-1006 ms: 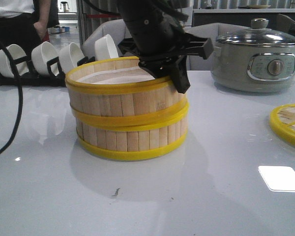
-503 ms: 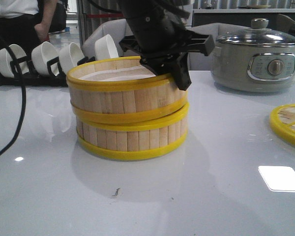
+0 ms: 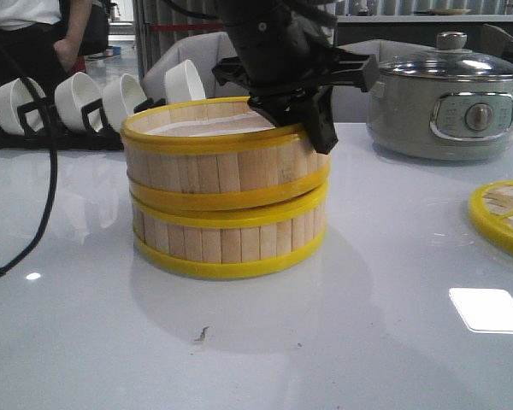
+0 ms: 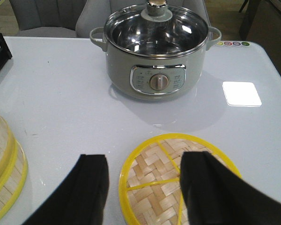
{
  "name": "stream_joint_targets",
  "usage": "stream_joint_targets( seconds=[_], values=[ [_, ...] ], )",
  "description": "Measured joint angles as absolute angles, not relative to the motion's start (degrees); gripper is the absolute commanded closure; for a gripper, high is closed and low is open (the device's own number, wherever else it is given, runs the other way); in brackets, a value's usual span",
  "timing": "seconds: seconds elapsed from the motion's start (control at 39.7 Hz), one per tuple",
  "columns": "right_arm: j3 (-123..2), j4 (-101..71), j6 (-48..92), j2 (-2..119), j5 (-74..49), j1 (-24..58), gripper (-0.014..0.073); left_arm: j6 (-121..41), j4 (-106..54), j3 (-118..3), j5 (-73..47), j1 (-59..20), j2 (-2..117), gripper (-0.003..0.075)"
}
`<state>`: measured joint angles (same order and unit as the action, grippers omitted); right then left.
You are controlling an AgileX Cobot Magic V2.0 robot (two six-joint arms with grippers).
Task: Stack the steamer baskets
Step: 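Open the left gripper and raise it away from the stack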
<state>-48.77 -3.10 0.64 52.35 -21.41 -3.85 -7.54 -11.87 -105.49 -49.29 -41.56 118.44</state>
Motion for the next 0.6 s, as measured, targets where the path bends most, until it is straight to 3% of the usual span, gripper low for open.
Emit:
stream_joint_targets(
  seconds=[0.6],
  values=[
    [-48.8,-3.1,0.6,52.4,-21.4,-3.9,0.0132,-7.5,-10.4,-104.9,-49.8,-42.4,118.4,0.0608]
  ],
)
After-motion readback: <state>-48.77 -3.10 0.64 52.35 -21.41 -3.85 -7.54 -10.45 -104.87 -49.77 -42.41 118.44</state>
